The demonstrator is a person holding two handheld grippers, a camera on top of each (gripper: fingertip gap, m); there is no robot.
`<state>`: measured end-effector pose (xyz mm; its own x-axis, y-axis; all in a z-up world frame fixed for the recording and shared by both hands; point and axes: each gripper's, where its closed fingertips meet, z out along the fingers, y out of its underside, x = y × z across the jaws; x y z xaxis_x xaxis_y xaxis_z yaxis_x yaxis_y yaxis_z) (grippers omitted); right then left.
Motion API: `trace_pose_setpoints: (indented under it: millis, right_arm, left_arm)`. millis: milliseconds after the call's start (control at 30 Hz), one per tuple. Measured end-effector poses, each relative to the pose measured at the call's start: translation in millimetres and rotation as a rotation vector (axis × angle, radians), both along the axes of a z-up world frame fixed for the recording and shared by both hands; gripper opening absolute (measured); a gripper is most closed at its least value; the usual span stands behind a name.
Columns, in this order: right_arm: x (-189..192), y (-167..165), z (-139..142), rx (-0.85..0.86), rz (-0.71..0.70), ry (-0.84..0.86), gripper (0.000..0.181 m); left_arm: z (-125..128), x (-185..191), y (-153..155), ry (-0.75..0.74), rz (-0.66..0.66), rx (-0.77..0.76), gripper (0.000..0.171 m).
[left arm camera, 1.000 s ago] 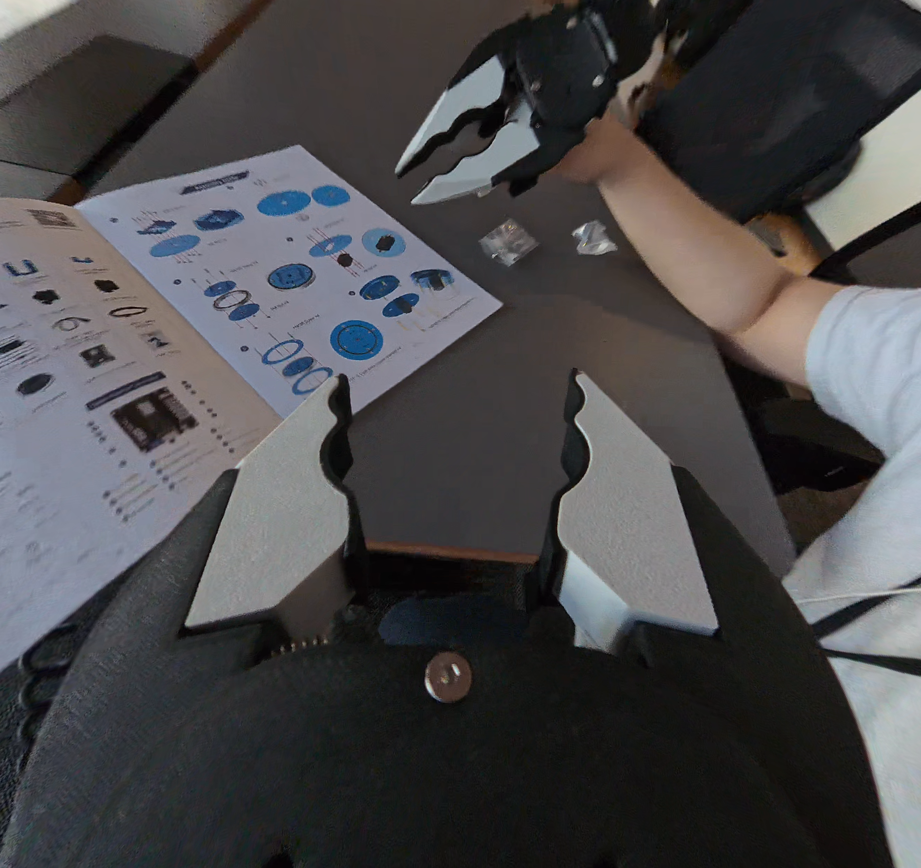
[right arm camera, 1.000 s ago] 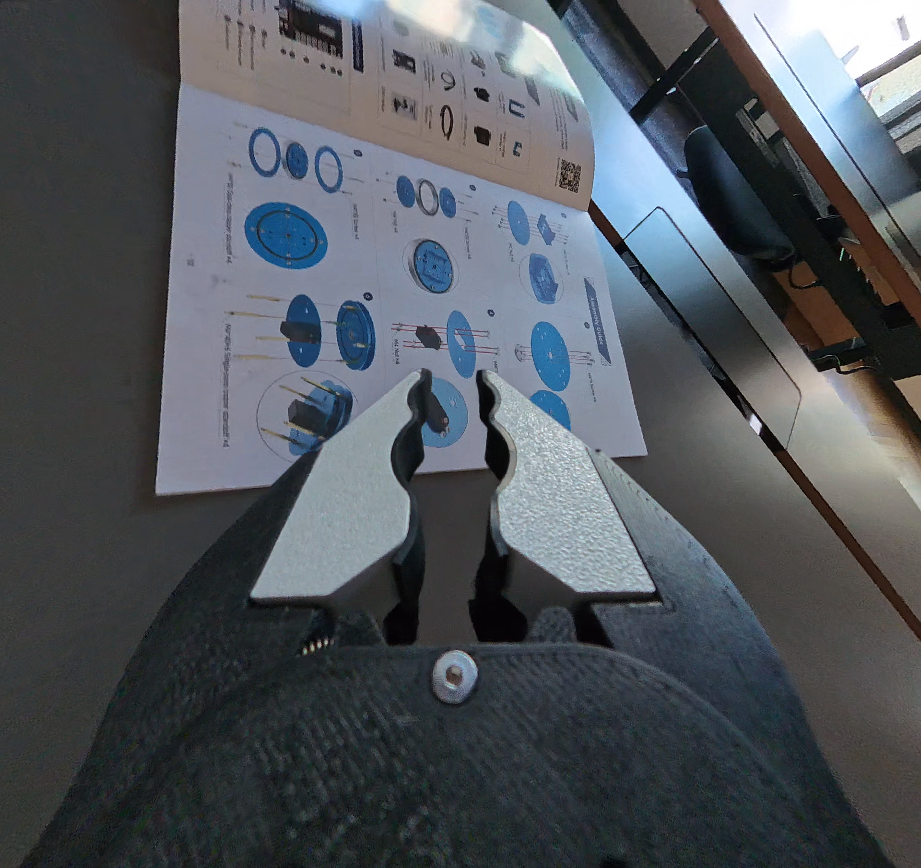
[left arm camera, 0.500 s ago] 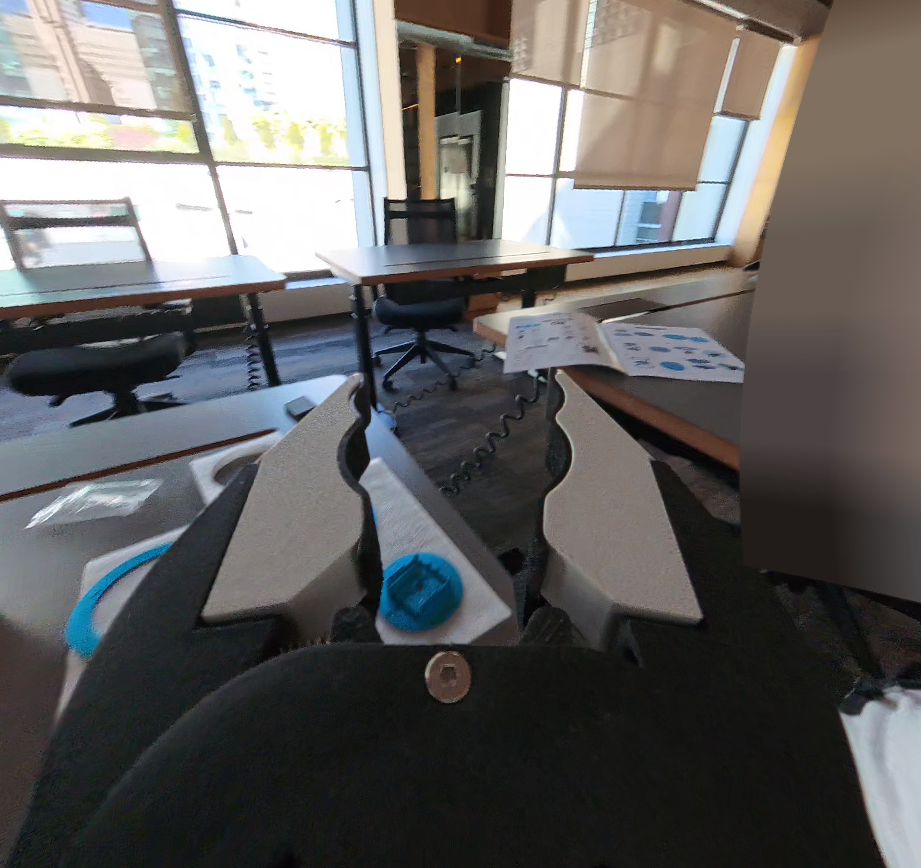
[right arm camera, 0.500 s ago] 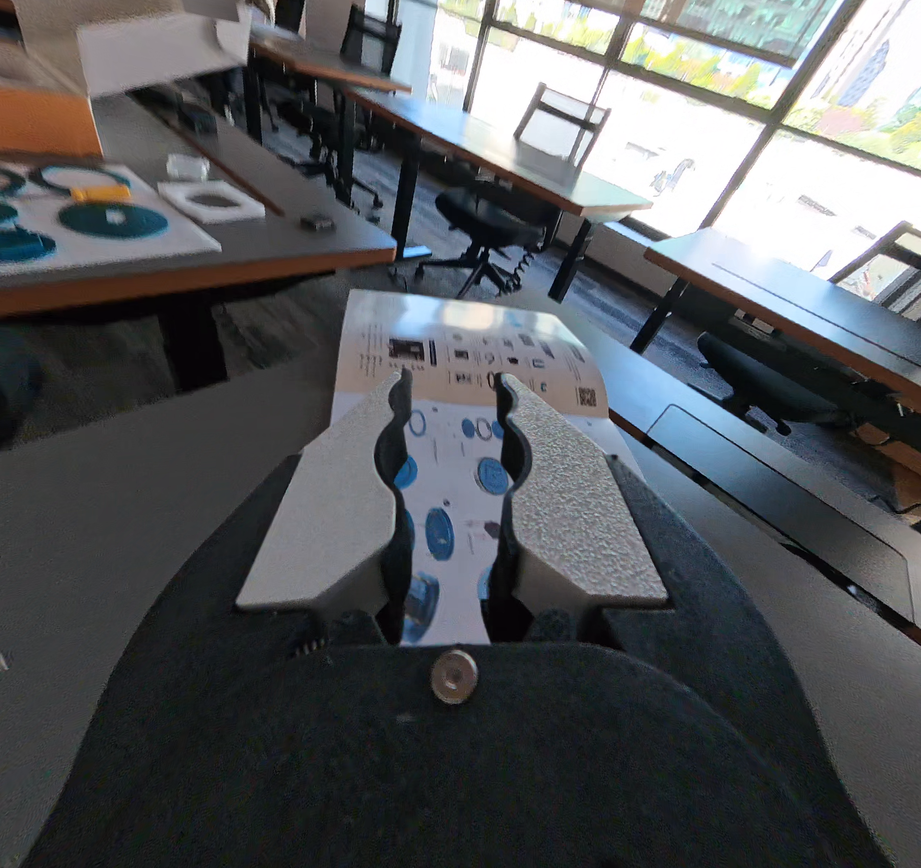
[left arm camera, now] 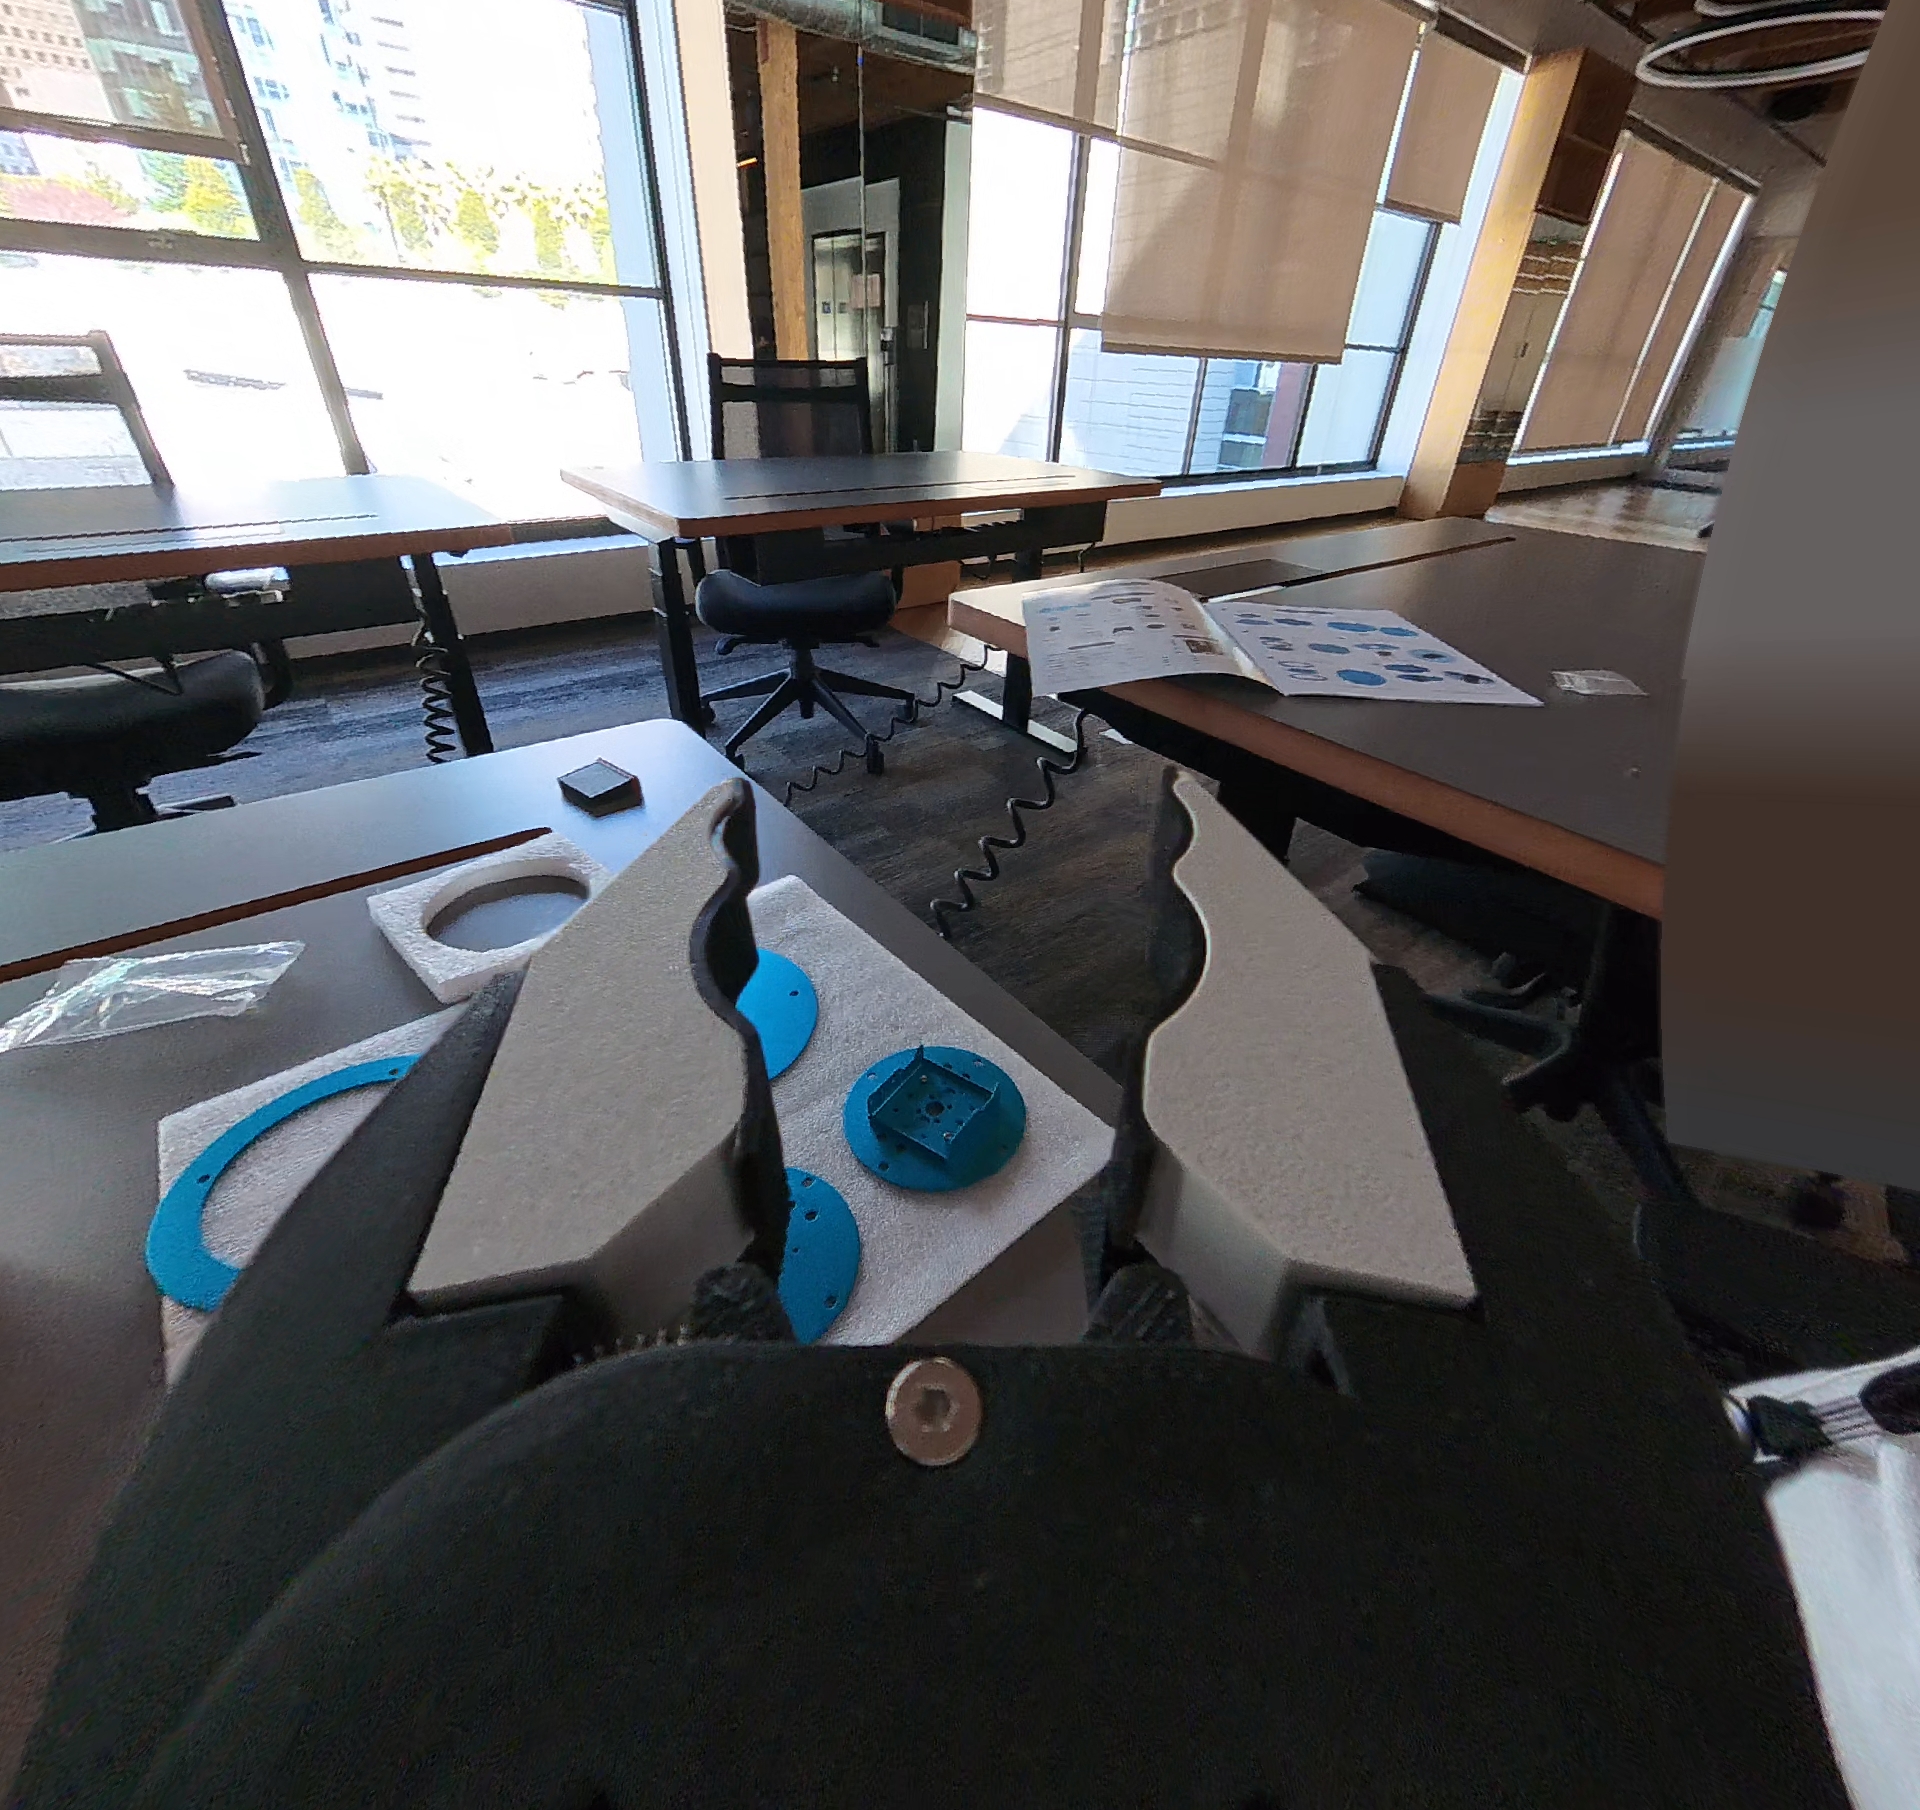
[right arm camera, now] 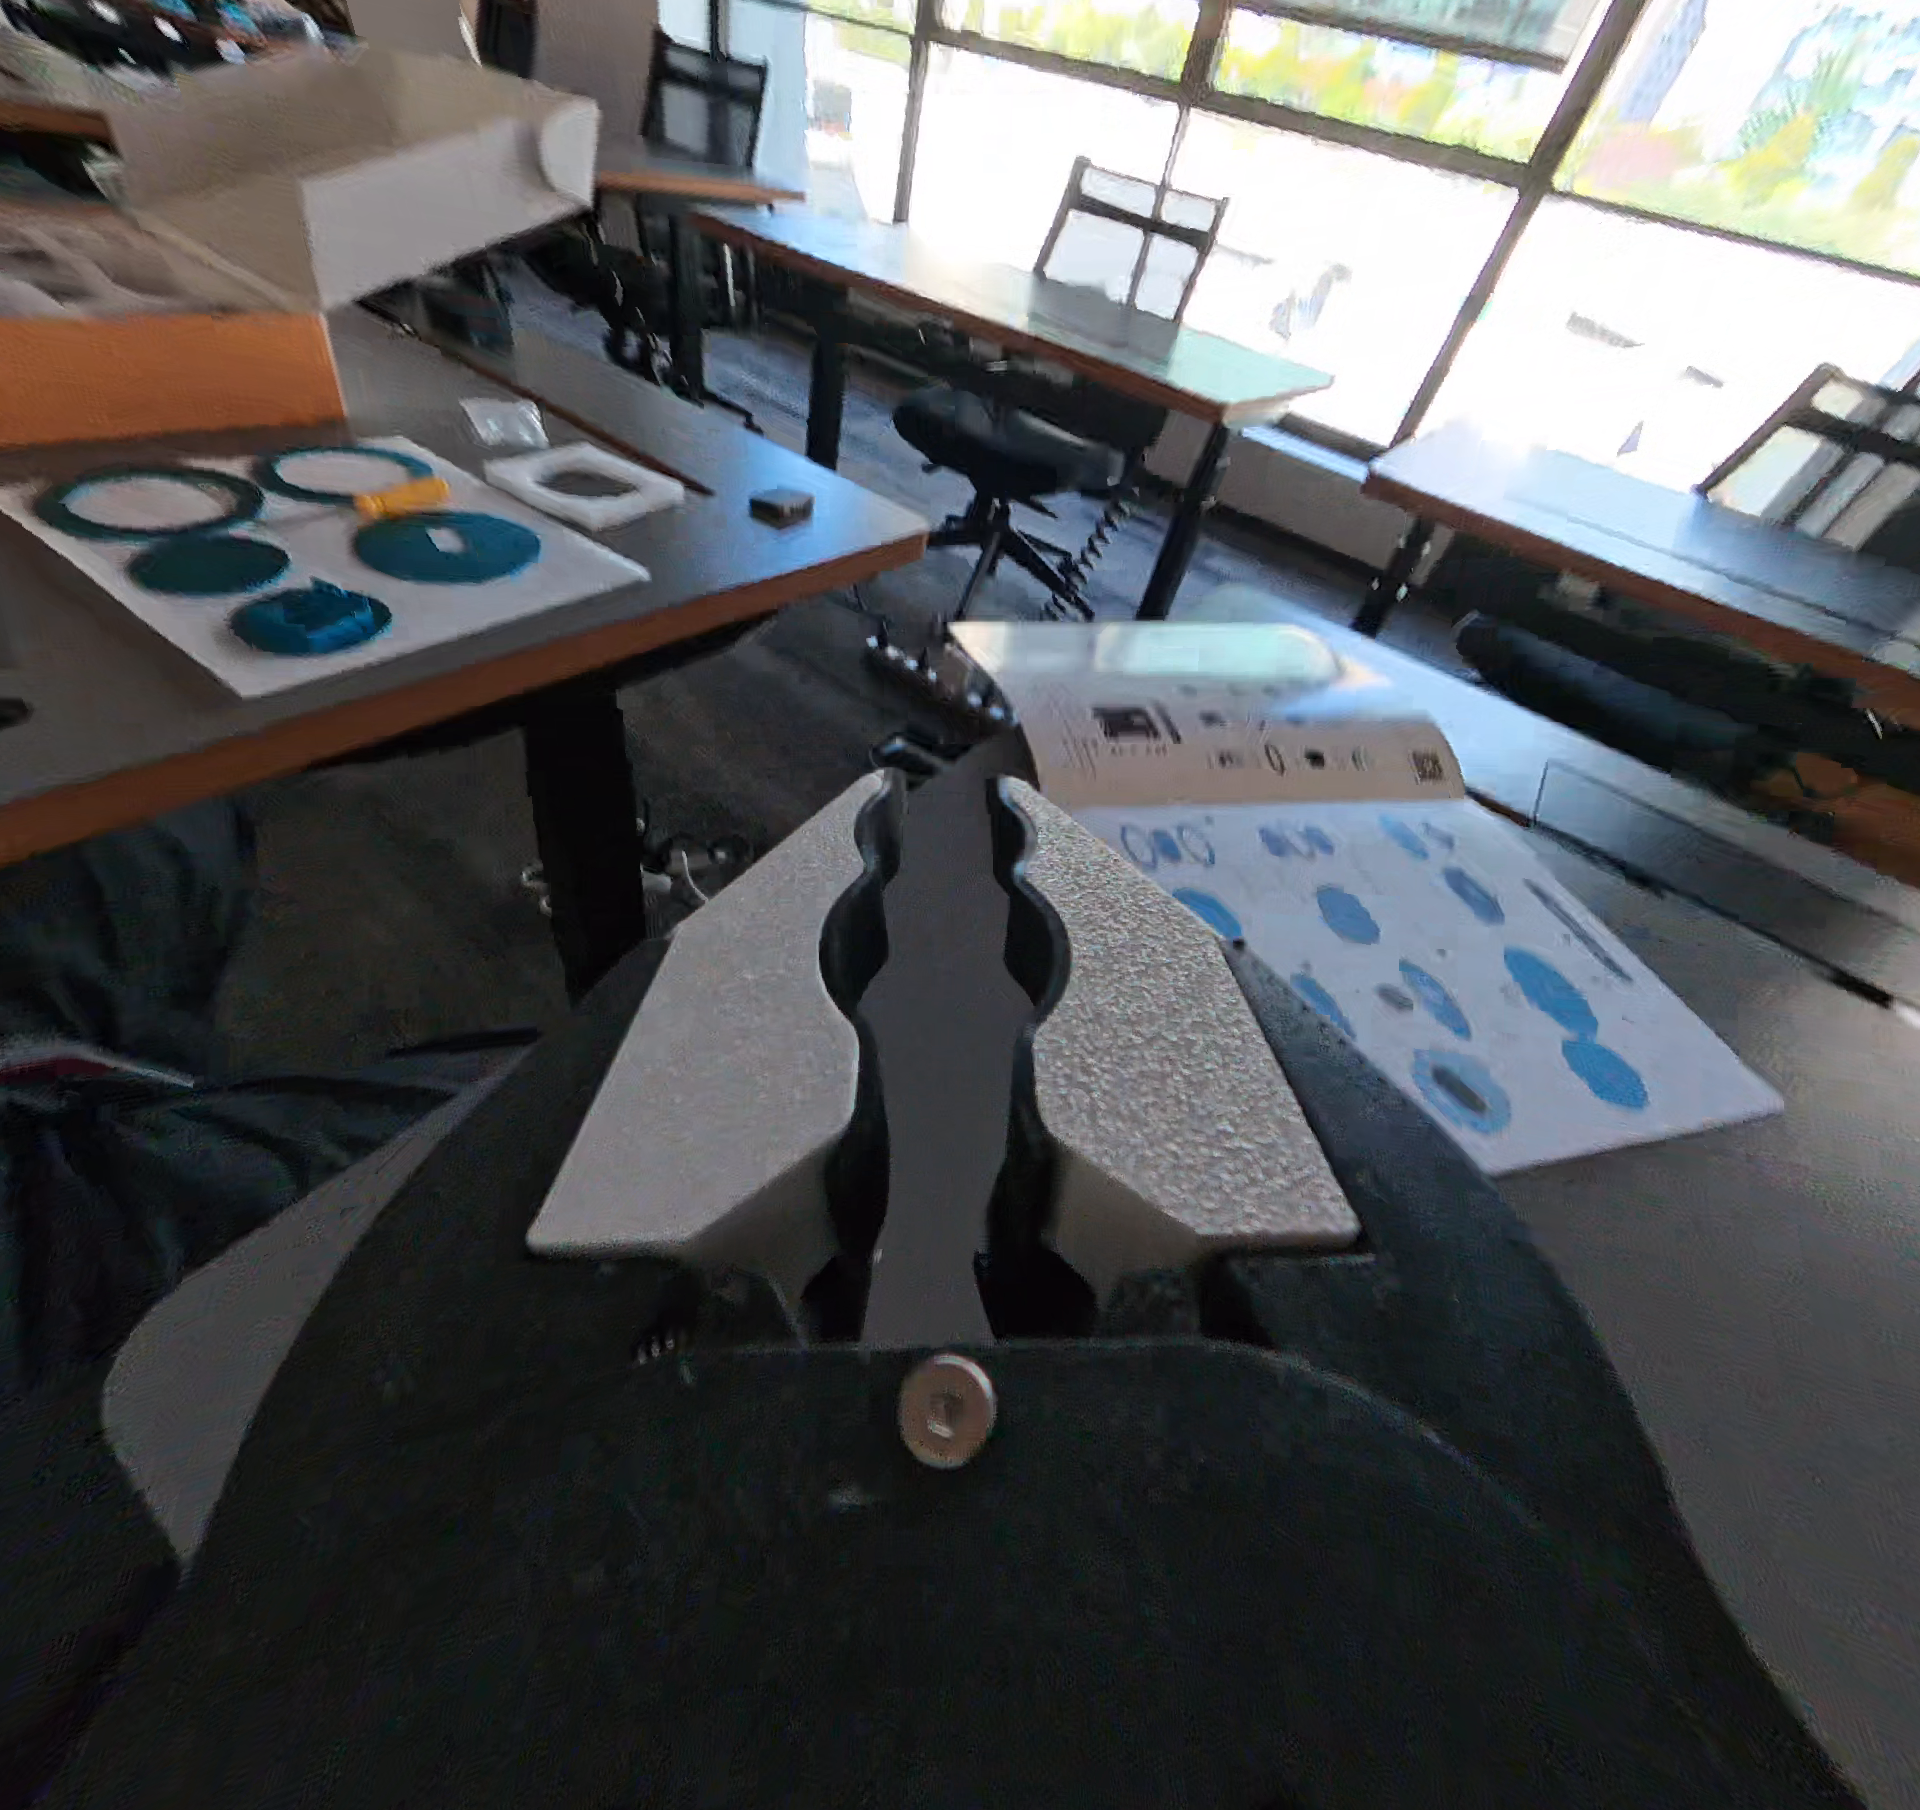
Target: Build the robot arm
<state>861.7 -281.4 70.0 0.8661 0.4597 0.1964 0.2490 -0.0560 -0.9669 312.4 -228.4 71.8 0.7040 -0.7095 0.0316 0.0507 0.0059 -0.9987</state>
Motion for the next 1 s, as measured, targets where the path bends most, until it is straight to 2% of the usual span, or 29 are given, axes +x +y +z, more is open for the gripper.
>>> trace_pose_setpoints:
  millis: [100, 200, 367, 433, 533, 667, 733, 1000]
  right_arm:
    - [7.4, -20.1, -39.8, -0.121, -0.060, -0.083, 0.016]
    - [15.7, -33.5, -77.8, -0.244, -0.030, -0.196, 0.018]
    - [20.5, -33.2, -114.5, -0.407, 0.047, -0.259, 0.016]
    - [31.6, -31.0, -128.6, -0.479, 0.039, -0.359, 0.016]
    - [59.2, -31.0, -122.8, -0.492, -0.041, -0.394, 0.010]
    - [91.5, -40.8, -116.8, -0.512, -0.145, -0.261, 0.009]
    - [93.6, -42.8, -122.1, -0.533, -0.139, -0.183, 0.009]
    - [89.3, -46.9, -150.1, -0.623, -0.062, -0.251, 0.014]
  left_arm:
    - [-6.4, 4.3, -0.9, 0.025, -0.050, -0.010, 0.075]
    - [-11.2, 6.2, -2.4, 0.033, -0.081, -0.023, 0.075]
    - [-12.8, 6.9, -7.9, 0.035, -0.091, -0.040, 0.074]
    - [-12.8, 5.8, -10.3, 0.041, -0.075, -0.037, 0.074]
    - [-15.3, 3.6, -12.7, 0.056, -0.054, -0.048, 0.073]
    - [-17.0, -0.7, -12.6, 0.071, -0.032, -0.056, 0.073]
    - [-16.4, -1.2, -11.1, 0.071, -0.032, -0.061, 0.073]
    - [-16.4, 4.5, -11.6, 0.098, -0.040, -0.068, 0.072]
